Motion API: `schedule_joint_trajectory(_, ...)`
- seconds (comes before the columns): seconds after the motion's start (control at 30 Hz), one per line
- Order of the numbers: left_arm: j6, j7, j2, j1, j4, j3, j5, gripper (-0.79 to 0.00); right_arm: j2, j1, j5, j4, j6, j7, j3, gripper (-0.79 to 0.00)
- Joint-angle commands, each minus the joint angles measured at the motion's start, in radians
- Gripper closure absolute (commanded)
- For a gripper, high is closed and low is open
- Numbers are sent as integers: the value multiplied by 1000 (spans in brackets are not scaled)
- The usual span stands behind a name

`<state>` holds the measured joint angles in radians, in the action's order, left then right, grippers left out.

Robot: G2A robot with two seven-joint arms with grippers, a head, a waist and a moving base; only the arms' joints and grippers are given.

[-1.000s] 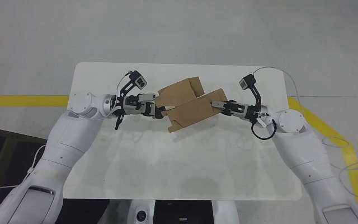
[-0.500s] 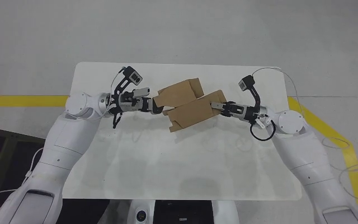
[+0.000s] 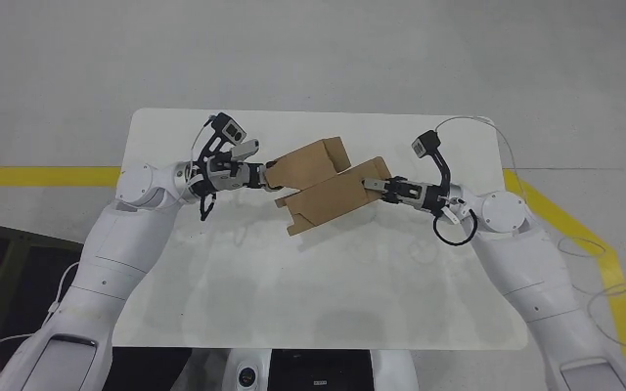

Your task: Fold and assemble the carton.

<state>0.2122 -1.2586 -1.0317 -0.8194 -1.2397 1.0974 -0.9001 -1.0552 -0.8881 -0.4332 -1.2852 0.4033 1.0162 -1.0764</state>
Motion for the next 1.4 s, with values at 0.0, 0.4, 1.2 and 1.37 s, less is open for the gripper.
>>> schedule_joint_trajectory(0.0,6,9,-2,2,2,-1,19,-785,-1,0,1,1,1,0,1,0)
schedule_joint_trajectory(0.4,8,106,-9,1,19,-3,135,-453,-6,-1,5,-2,4,2,-3,0)
schedule_joint_trajectory(1.2,14,163,-9,-23,-46,3,349,-299,-8,-21,18,-10,1,-5,-35,0)
schedule_joint_trajectory(1.37,4,163,-11,-24,-45,2,360,-286,-9,-22,17,-10,2,-1,-37,0)
